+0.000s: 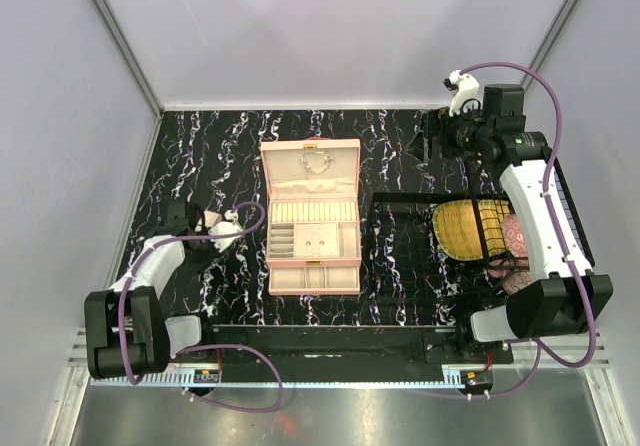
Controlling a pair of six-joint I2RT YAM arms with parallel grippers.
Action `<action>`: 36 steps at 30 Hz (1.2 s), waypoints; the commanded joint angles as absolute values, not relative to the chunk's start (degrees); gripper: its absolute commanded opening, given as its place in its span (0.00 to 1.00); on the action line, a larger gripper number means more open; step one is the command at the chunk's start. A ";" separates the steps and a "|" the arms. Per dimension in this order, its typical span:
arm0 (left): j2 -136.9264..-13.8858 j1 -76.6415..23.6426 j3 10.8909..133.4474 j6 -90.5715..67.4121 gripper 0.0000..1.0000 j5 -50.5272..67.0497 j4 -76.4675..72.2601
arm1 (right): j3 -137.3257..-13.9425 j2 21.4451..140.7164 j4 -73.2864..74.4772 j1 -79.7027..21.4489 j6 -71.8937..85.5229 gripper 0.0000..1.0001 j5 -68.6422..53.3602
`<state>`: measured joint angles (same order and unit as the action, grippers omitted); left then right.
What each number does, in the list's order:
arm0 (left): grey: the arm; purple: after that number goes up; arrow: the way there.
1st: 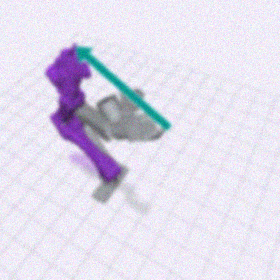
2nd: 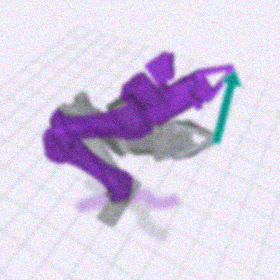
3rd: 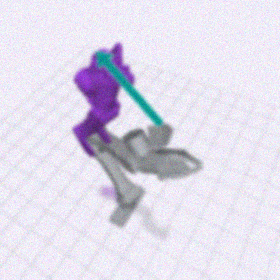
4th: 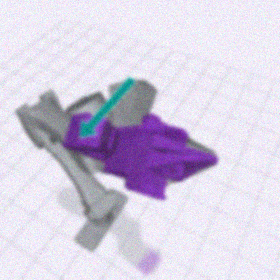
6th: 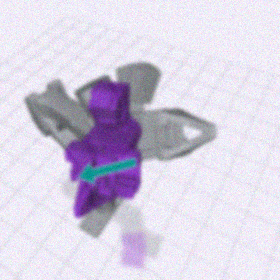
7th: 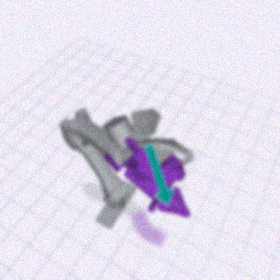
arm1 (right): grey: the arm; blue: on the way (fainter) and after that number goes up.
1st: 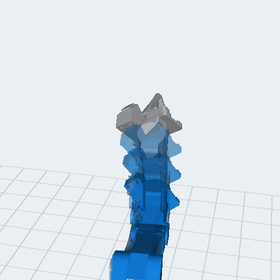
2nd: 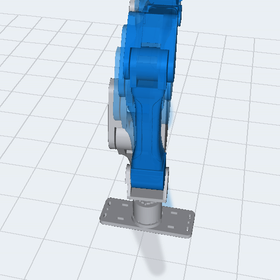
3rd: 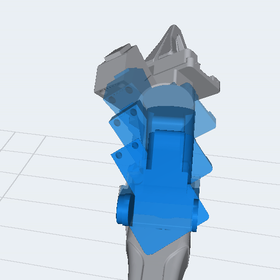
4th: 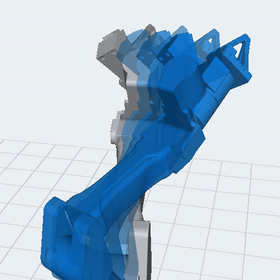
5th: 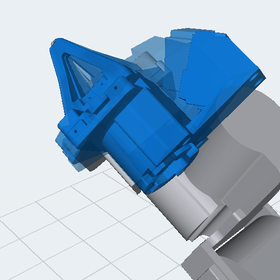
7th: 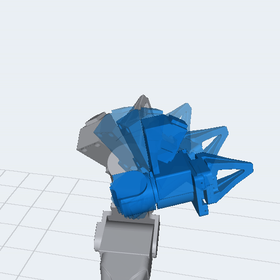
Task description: Organize the mixed jewelry
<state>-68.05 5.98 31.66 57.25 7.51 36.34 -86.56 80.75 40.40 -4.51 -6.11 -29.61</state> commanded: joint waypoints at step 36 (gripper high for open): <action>-72.60 6.42 31.63 56.87 0.00 8.17 41.92 | -87.19 81.56 40.17 -5.01 -5.98 1.00 -29.71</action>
